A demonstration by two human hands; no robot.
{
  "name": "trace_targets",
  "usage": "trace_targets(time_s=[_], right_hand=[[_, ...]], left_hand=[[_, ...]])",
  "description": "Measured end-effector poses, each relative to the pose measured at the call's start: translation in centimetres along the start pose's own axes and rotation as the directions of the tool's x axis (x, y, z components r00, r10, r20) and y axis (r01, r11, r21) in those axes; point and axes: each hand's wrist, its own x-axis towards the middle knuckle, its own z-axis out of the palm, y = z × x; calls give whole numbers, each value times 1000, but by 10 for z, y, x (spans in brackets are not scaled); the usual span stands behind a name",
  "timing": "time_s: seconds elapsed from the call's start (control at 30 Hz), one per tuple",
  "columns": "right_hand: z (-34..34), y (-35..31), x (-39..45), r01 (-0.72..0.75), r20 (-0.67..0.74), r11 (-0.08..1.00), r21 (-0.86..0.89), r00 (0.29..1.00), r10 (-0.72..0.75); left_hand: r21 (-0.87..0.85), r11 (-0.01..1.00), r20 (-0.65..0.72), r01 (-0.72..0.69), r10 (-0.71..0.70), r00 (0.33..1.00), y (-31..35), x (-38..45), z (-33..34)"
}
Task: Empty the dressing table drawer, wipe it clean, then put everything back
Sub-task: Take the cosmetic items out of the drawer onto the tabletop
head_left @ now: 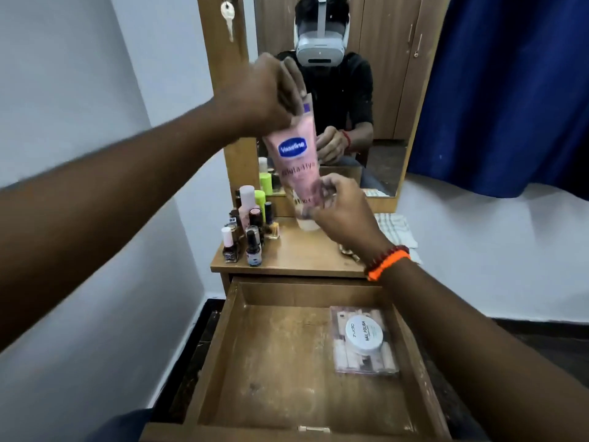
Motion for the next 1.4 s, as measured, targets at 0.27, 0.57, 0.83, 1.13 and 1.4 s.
trace_targets(time_s=[0.27, 0.57, 0.83, 1.13, 1.4], right_hand=[[51, 36, 70, -98, -66, 993, -69, 993, 94], [66, 44, 67, -147, -31, 985, -94, 989, 144], [55, 35, 60, -191, 16, 977, -94, 981, 193], [-27, 32, -34, -314, 46, 897, -312, 938, 344], [-23, 49, -140, -379, 156, 742, -553, 828, 539]], left_hand=[[172, 984, -49, -57, 66, 997, -40, 55, 55], [127, 991, -40, -30, 35, 999, -64, 54, 81], [140, 988, -118, -69, 86, 989, -70, 49, 88], [127, 987, -348, -97, 136, 928, -11, -56, 92], [102, 887, 529, 451, -432, 730, -4, -196, 226]])
